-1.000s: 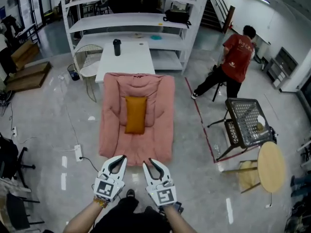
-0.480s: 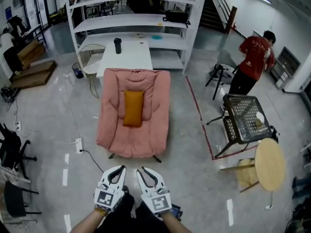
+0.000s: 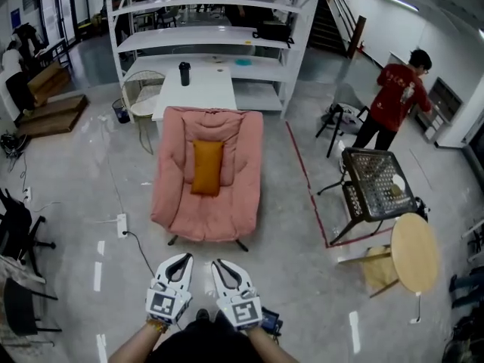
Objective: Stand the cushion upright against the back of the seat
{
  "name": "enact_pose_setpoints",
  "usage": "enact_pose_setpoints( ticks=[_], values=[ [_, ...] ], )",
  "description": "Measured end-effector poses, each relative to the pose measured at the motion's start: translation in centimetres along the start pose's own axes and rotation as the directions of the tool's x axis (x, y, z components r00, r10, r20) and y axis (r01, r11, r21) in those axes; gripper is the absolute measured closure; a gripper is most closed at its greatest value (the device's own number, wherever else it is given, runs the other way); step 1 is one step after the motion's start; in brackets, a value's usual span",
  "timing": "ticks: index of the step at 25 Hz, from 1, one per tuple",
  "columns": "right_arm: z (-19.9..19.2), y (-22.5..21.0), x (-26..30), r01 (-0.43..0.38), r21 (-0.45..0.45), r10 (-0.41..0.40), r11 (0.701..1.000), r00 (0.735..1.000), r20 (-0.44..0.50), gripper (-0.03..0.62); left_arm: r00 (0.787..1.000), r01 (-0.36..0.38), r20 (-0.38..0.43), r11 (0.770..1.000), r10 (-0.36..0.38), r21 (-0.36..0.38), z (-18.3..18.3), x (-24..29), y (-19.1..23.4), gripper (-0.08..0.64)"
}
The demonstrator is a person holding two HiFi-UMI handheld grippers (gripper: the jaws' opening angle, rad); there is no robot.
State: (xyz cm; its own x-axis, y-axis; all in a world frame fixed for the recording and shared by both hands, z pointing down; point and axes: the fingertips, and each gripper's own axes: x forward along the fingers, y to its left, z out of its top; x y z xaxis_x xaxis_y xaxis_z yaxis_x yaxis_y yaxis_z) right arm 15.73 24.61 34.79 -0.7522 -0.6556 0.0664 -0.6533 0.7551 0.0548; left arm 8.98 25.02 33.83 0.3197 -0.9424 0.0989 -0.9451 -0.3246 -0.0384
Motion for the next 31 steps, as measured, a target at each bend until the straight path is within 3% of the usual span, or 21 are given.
enact_pose_setpoints(
  ticks=[8,24,31],
  values=[
    [-0.5,0.9,-0.2,0.068,-0.018,-0.069,0.998,0.997,-0.04,0.577,1.0,0.02,0.009,1.0,-0.019,-0.015,-0.4,-1.1,0.2,0.546],
    [-1.0,5.3,0.1,0.012,-0.049,-0.016,0.999,0.996,-0.088,0.577,1.0,0.021,0.004,0.999,-0.021,-0.036,-0.8,-2.7,1.0,0.546],
    [-0.6,6.1,1.4,-0.018,-0.065,0.012,0.998,0.997,-0.078,0.577,0.998,-0.012,-0.065,0.999,0.01,-0.033,-0.3,-3.1,2.4,0.546]
  ],
)
